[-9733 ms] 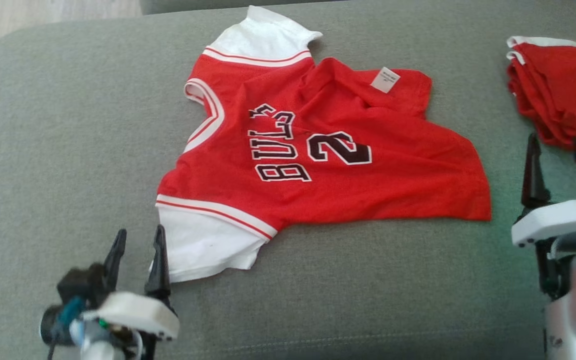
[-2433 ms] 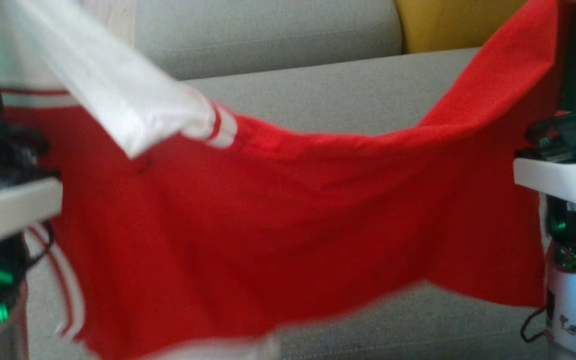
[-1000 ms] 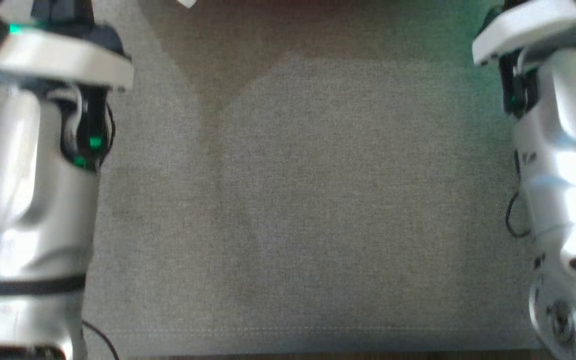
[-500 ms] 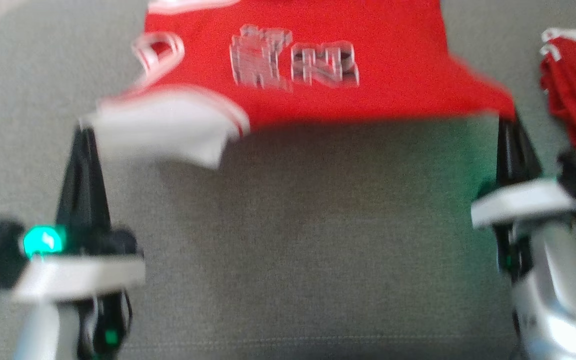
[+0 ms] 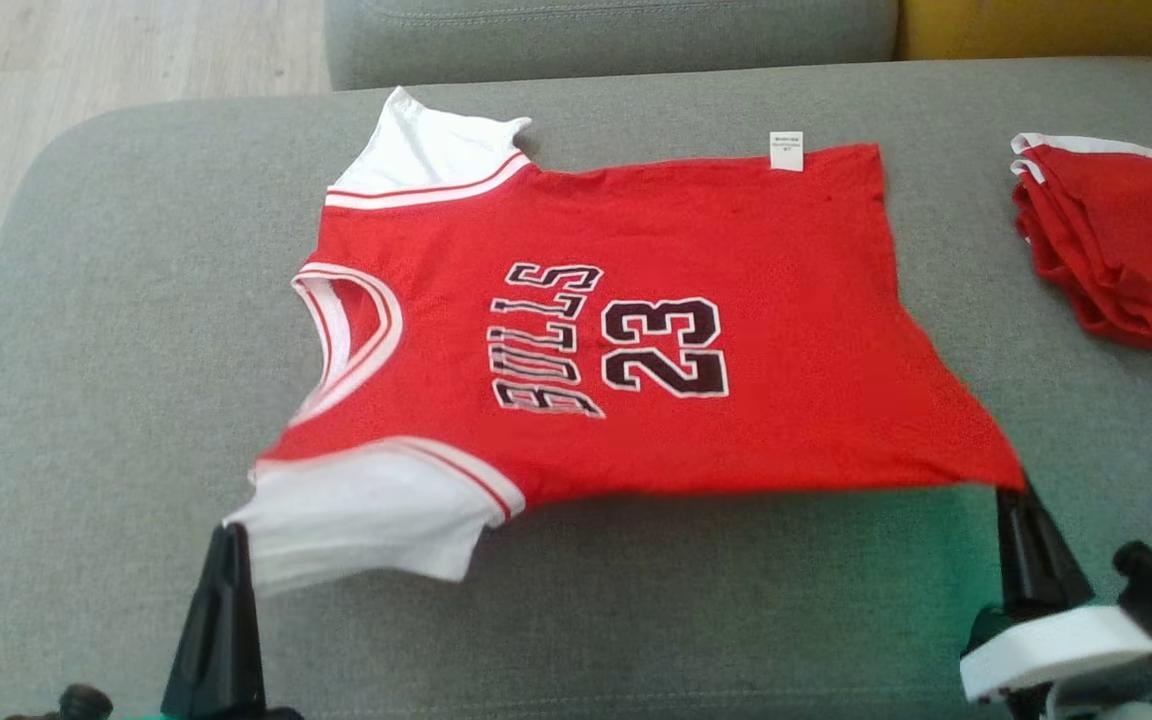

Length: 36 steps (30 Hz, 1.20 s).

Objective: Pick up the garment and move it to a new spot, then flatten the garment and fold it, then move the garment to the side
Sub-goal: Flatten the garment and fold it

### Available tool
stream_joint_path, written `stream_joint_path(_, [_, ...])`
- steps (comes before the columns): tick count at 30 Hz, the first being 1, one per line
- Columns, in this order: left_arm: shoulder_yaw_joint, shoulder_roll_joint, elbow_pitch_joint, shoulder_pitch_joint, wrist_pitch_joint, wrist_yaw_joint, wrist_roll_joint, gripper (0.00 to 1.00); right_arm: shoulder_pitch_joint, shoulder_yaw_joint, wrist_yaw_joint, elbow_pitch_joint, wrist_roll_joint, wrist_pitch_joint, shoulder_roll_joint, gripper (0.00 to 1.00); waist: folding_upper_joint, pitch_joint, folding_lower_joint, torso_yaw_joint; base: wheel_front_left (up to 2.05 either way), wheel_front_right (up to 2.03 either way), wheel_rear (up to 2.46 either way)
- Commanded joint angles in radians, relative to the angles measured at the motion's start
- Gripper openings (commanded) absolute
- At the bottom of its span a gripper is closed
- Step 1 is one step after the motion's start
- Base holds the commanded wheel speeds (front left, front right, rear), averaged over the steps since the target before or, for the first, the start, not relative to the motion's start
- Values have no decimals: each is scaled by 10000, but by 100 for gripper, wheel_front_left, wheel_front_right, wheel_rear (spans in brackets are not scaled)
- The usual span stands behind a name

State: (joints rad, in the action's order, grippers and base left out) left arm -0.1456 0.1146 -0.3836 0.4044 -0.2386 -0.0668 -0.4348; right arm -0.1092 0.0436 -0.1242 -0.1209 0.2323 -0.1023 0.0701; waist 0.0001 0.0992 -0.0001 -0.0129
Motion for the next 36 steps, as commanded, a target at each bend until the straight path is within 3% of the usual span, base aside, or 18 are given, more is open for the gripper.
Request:
stream_joint_path(1, [318, -88, -115, -367, 1, -26, -144, 0, 250, -173, -65, 349, -104, 24, 43, 0, -1, 21, 1, -3, 0, 0, 0])
stream_joint_path(11, [316, -38, 1635, -912, -19, 230, -384, 0, 640, -450, -65, -909, -166, -28, -115, 0, -1, 221, 1, -63, 0, 0, 0])
stream_joint_path(21, [291, -145, 2119, -1748, -120, 476, -546, 0, 1124, -565, -65, -1774, -223, -112, -144, 0, -1, 527, 1, -97, 0, 0, 0])
stream_joint_path(27, [256, -103, 2763, -3436, -117, 644, -499, 0, 1819, -656, -65, -1728, 108, -246, -163, 0, -1, 915, 1, -134, 0, 0, 0])
stream_joint_path(36, [322, -69, 5619, -6306, -65, 855, -535, 0, 3702, -566, -65, -2723, -168, -227, -190, 0, -1, 1775, 1, -436, 0, 0, 0])
